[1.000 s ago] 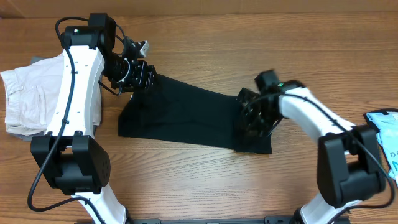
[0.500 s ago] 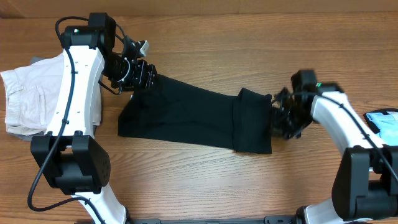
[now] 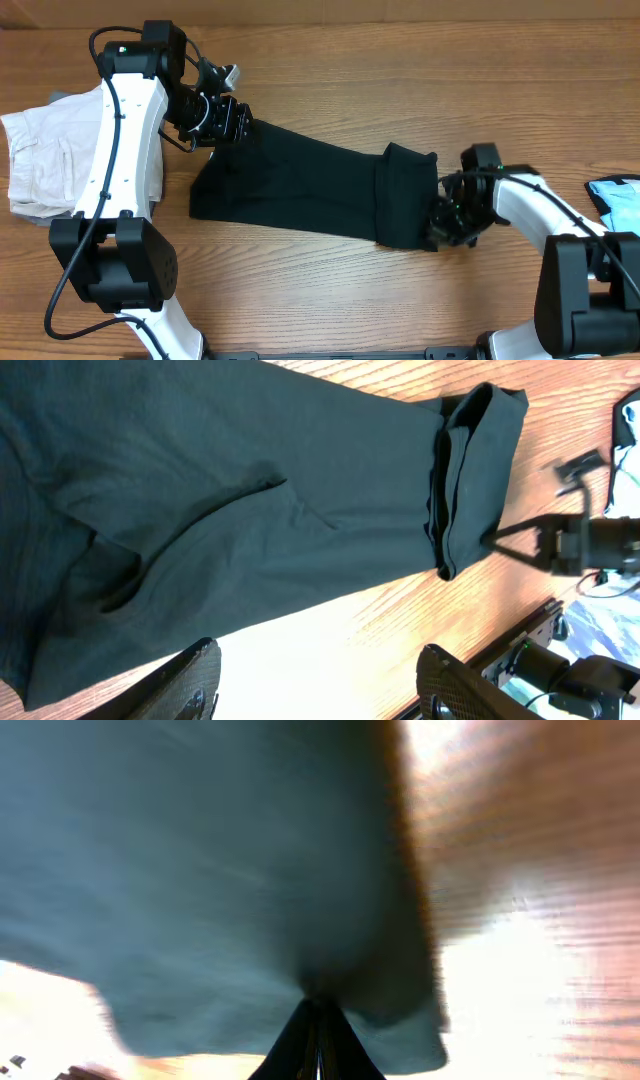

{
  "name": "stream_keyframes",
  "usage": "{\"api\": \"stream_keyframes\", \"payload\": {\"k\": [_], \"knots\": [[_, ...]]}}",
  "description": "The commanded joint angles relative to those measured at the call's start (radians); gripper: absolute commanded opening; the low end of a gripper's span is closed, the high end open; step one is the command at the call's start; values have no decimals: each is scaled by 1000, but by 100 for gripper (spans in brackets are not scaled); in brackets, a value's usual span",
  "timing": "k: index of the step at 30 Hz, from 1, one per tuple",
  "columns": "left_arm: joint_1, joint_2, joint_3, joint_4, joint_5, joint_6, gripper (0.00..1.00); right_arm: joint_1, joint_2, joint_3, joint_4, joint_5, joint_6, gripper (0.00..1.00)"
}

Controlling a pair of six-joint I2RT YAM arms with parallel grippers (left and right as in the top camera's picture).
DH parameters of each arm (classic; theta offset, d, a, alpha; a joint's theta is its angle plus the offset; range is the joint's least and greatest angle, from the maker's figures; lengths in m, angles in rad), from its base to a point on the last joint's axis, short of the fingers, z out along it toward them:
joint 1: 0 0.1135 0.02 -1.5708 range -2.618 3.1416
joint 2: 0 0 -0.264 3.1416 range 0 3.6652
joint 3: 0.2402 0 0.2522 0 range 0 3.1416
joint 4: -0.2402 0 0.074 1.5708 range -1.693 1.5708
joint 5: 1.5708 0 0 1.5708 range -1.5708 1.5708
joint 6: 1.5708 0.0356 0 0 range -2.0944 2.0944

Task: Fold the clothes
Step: 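Release the right end and lift the right gripper away to the right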

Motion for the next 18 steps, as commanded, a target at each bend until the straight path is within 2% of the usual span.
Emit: {"api": "stream_keyframes", "payload": {"k": [1, 4, 9, 12, 18], "knots": [[3, -19, 18, 3, 19, 23, 66, -18, -63, 151, 14, -22, -20, 4], [3, -19, 18, 3, 19, 23, 66, -23, -63, 216, 89, -21, -12, 4], [3, -19, 18, 4, 19, 23, 66, -17, -30, 202, 217, 79, 45, 4], [3, -19, 18, 4, 19, 23, 66, -14, 32, 197, 269, 152, 77, 4], [3, -19, 18, 3, 23, 22, 66, -12, 190, 197, 357, 130, 94, 5]]}}
